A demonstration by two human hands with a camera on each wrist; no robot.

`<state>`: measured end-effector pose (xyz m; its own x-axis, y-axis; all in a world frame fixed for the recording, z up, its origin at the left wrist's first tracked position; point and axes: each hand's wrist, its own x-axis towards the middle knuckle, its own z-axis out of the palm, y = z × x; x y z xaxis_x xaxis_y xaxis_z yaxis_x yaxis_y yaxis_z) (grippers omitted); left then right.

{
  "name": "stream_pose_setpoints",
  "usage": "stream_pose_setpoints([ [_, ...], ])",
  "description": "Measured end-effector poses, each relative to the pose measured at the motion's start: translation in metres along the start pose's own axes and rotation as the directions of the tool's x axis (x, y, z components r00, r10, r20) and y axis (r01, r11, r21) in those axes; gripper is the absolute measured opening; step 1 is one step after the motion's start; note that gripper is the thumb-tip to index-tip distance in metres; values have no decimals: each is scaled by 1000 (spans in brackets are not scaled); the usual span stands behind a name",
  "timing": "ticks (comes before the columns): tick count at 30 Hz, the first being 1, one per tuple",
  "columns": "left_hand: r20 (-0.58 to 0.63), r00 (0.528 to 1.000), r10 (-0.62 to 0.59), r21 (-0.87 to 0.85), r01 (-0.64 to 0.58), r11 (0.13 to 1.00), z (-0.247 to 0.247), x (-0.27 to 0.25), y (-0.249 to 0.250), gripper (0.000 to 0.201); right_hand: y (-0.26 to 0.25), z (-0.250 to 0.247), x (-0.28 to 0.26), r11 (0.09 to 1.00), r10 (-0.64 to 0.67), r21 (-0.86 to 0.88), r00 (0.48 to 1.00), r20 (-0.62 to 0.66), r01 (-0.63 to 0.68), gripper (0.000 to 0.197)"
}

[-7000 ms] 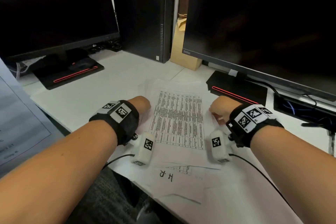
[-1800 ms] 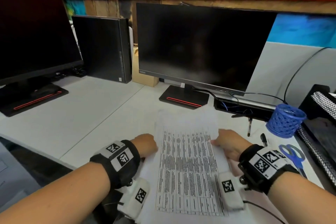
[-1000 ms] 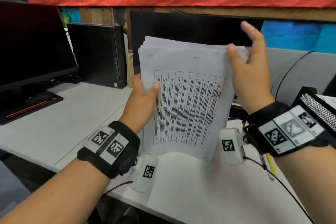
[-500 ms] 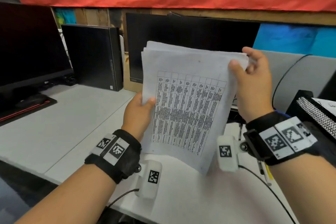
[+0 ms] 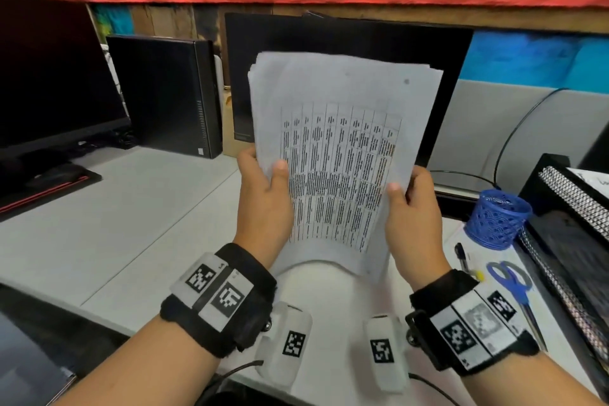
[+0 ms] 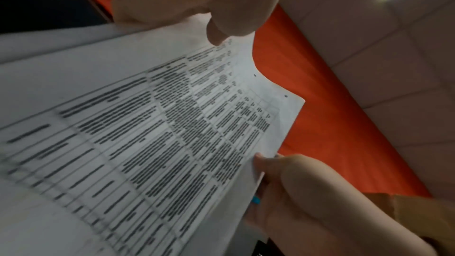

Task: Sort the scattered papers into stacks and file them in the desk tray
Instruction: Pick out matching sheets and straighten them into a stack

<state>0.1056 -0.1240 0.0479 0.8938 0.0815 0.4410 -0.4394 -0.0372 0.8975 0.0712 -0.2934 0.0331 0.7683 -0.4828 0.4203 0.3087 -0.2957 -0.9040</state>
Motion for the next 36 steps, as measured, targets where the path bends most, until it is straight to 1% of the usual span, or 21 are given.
stream_pose_setpoints([
  [2,5,1000,-13,-11,13,1000,1,-4,-5,28,1,1,-5,1000,17,-16,999,36,-16,21],
  [5,26,995,-95,1,95,995,2,-5,-18,40,12,4,-9,995,82,-72,992,97,-76,34],
  [7,47,984,-169,14,169,986,3,-3,-26,42,21,5,-8,986,139,-110,983,117,-126,33],
  [9,32,975,-219,42,218,975,4,1,-34,37,27,6,-6,977,177,-145,977,118,-159,37],
  [11,9,970,-242,76,240,968,4,4,-43,29,32,7,-6,971,198,-157,973,116,-179,43],
  [15,6,947,-321,104,318,942,5,1,-62,13,39,9,-4,959,262,-154,954,147,-240,42],
  [18,0,950,-312,149,309,939,3,-4,-67,11,42,4,-2,950,290,-161,946,145,-267,42],
  [20,9,957,-290,166,285,944,-1,-4,-66,9,41,-4,0,947,293,-171,948,121,-271,37],
  [23,76,958,-277,202,258,945,-5,-6,-61,14,35,-19,-1,940,291,-216,950,111,-262,34],
  [25,138,943,-303,142,284,948,-7,-14,-58,17,30,-29,-5,936,303,-224,945,124,-271,35],
  [30,294,887,-355,-22,378,926,-11,-38,-49,26,28,-69,-30,903,398,-240,903,162,-355,27],
  [32,355,859,-369,-74,419,905,-12,-50,-45,28,28,-88,-46,895,439,-188,873,213,-404,26],
  [34,430,822,-373,-111,458,882,-10,-62,-42,26,31,-105,-62,883,468,-109,841,271,-456,30],
  [36,496,779,-383,-105,492,864,-4,-74,-39,25,35,-119,-77,881,472,-110,838,275,-460,36],
])
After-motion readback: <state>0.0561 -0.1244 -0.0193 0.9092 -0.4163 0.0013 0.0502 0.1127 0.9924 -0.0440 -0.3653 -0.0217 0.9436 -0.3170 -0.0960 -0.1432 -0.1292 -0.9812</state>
